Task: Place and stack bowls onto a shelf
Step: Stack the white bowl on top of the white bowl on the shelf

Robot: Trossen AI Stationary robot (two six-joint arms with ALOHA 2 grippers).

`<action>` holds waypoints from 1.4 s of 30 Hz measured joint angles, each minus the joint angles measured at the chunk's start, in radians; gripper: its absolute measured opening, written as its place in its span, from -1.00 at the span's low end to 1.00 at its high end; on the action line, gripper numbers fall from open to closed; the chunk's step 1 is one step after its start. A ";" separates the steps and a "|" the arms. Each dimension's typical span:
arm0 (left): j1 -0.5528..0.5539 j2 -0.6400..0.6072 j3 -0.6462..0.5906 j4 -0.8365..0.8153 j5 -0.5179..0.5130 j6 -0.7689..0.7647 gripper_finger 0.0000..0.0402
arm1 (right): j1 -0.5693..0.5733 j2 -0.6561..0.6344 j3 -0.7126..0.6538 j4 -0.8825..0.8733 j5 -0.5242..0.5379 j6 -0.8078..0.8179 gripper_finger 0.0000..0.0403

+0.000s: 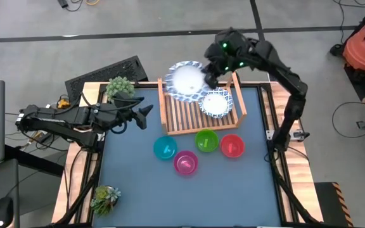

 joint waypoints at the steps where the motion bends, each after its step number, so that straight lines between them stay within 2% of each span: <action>1: 0.000 0.000 0.000 -0.004 0.000 -0.002 0.36 | -0.035 0.000 0.000 -0.039 -0.001 -0.011 -0.90; 5: 0.000 0.000 0.000 -0.030 0.012 -0.019 0.36 | -0.177 0.017 -0.017 -0.147 -0.014 -0.105 -0.90; 10: 0.000 0.000 0.000 -0.047 0.026 -0.041 0.37 | -0.318 0.015 -0.137 -0.131 -0.243 -0.208 -0.90; 13: 0.000 0.000 0.000 -0.053 0.026 -0.066 0.37 | -0.371 0.018 -0.228 -0.129 -0.315 -0.256 -0.90; 18: 0.000 0.000 0.000 -0.070 0.027 -0.094 0.37 | -0.422 0.018 -0.374 -0.120 -0.321 -0.314 -0.90; 24: 0.000 0.000 0.000 -0.076 0.030 -0.117 0.37 | -0.431 0.018 -0.482 -0.055 -0.345 -0.338 -0.90; 42: 0.000 0.000 0.000 -0.081 0.025 -0.133 0.37 | -0.436 0.018 -0.632 0.041 -0.361 -0.358 -0.90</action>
